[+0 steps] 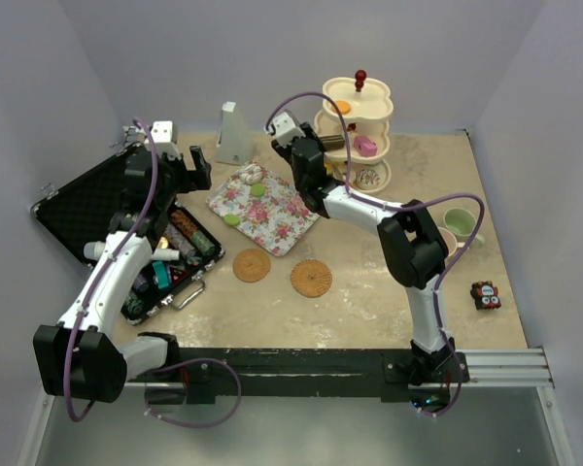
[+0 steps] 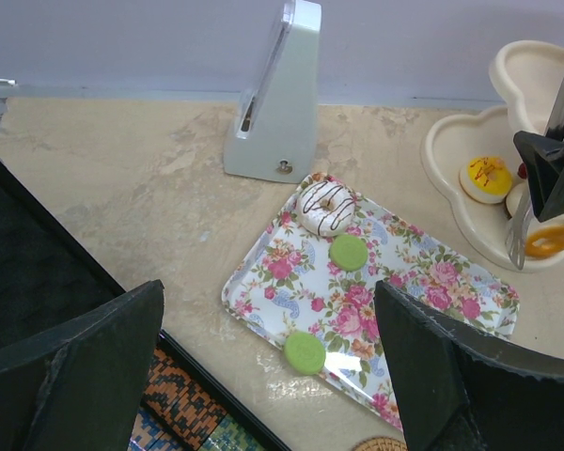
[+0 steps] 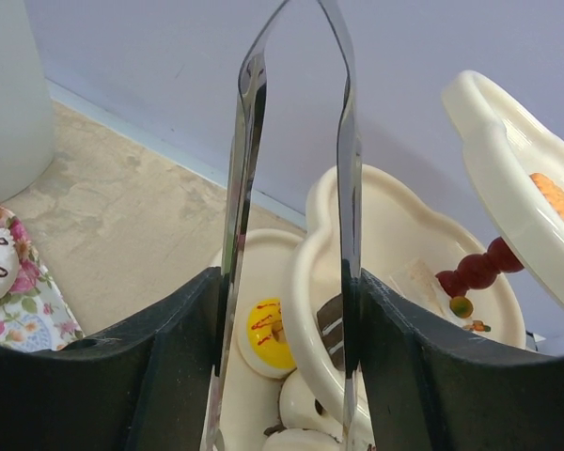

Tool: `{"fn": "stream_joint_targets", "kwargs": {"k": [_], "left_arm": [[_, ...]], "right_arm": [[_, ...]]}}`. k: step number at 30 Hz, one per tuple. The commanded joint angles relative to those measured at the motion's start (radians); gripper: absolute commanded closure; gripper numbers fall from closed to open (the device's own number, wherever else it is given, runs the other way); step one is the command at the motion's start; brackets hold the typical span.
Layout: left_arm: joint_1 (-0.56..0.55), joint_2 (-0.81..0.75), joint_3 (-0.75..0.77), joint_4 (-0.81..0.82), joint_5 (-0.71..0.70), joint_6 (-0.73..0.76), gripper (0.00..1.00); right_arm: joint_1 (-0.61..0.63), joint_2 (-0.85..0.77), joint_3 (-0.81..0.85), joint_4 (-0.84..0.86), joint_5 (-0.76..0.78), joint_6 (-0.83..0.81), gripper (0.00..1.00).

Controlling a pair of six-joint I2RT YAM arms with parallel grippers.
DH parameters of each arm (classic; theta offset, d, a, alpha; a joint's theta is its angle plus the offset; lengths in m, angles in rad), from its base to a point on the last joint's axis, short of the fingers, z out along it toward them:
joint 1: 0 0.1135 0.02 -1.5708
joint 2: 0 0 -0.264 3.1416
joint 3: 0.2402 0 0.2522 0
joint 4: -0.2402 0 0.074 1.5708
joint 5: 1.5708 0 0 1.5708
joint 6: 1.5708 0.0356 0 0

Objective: Serve the afternoon tea

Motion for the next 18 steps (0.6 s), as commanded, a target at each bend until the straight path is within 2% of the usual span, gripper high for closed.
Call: {"fn": "stream_joint_targets", "kwargs": {"k": [1, 9, 18], "left_arm": [[0.005, 0.001, 0.013, 0.034, 0.011, -0.011, 0.02], [0.005, -0.005, 0.010, 0.037, -0.004, -0.011, 0.02], [0.005, -0.014, 0.002, 0.045, -0.033, -0.008, 0.02]], "right_arm": [[-0.004, -0.042, 0.031, 0.048, -0.020, 0.027, 0.43], [0.014, -0.086, 0.006, 0.044, -0.104, 0.123, 0.44], [0.059, -0.118, 0.028, 0.035, -0.149, 0.152, 0.44]]}}
